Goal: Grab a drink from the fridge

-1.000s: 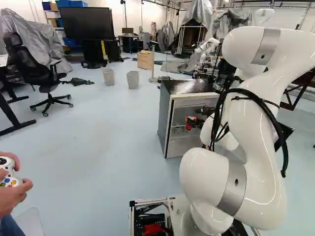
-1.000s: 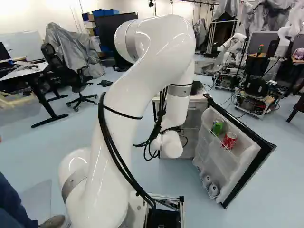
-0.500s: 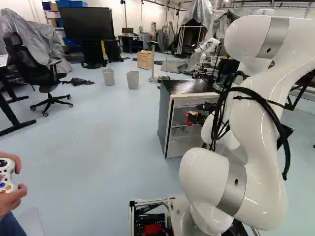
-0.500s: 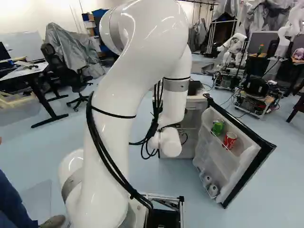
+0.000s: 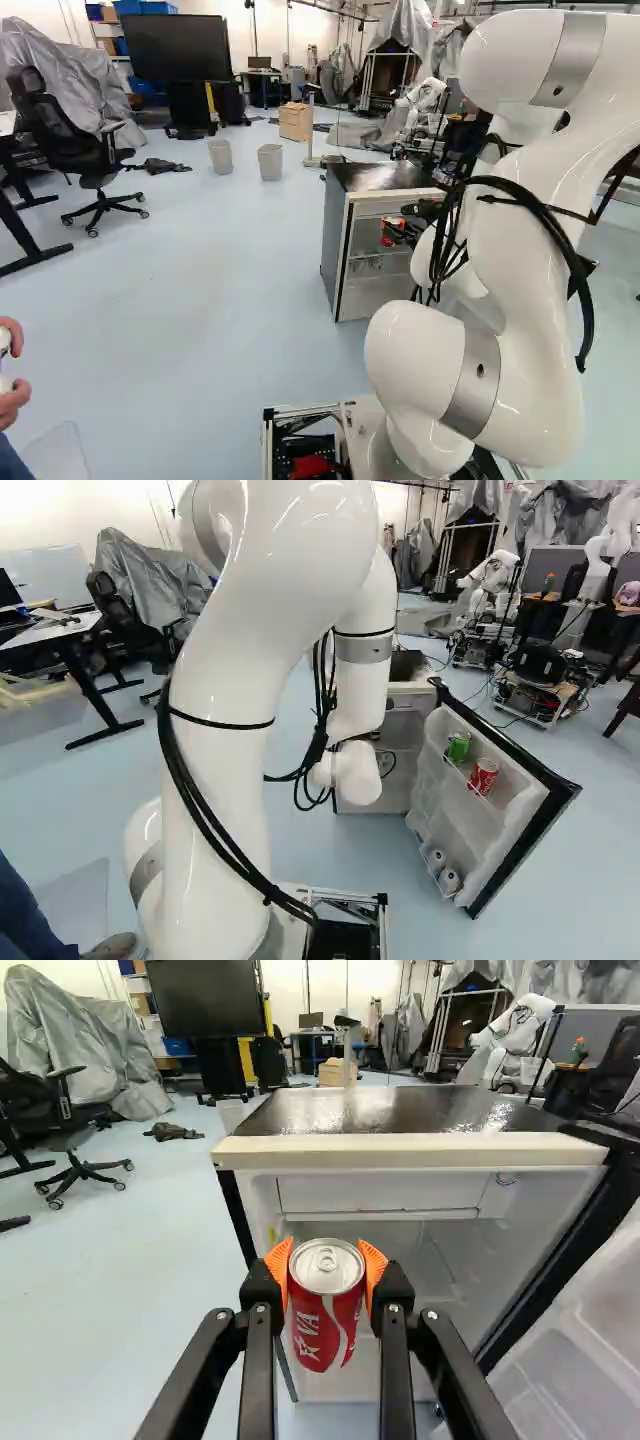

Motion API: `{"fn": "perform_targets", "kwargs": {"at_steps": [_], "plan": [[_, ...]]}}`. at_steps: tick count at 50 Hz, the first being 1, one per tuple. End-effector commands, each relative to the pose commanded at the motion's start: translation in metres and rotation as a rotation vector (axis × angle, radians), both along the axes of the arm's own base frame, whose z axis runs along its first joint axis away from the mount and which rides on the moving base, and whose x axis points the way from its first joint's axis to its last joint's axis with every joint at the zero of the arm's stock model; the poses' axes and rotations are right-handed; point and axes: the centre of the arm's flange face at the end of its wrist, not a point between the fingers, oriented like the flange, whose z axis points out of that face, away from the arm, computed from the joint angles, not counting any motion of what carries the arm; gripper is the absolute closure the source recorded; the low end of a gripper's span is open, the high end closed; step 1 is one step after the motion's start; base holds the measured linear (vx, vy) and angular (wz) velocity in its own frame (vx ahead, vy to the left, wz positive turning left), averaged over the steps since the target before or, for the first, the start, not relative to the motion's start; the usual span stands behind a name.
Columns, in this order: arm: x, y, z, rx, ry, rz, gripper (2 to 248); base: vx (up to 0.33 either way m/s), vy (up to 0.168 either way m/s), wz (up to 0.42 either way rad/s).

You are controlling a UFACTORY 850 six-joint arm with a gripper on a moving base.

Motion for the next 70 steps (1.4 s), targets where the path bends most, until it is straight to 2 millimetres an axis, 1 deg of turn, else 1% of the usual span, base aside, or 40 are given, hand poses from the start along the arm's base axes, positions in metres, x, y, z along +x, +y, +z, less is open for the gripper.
{"fn": "perform_targets", "kwargs": {"at_steps": [31, 70], "plan": [[0.000, 0.001, 0.034, -0.049, -0.063, 0.002, 154, 0.000, 0.000, 0.000], [0.021, -0.003, 0.070, -0.122, -0.093, 0.024, 154, 0.000, 0.000, 0.000]]}}
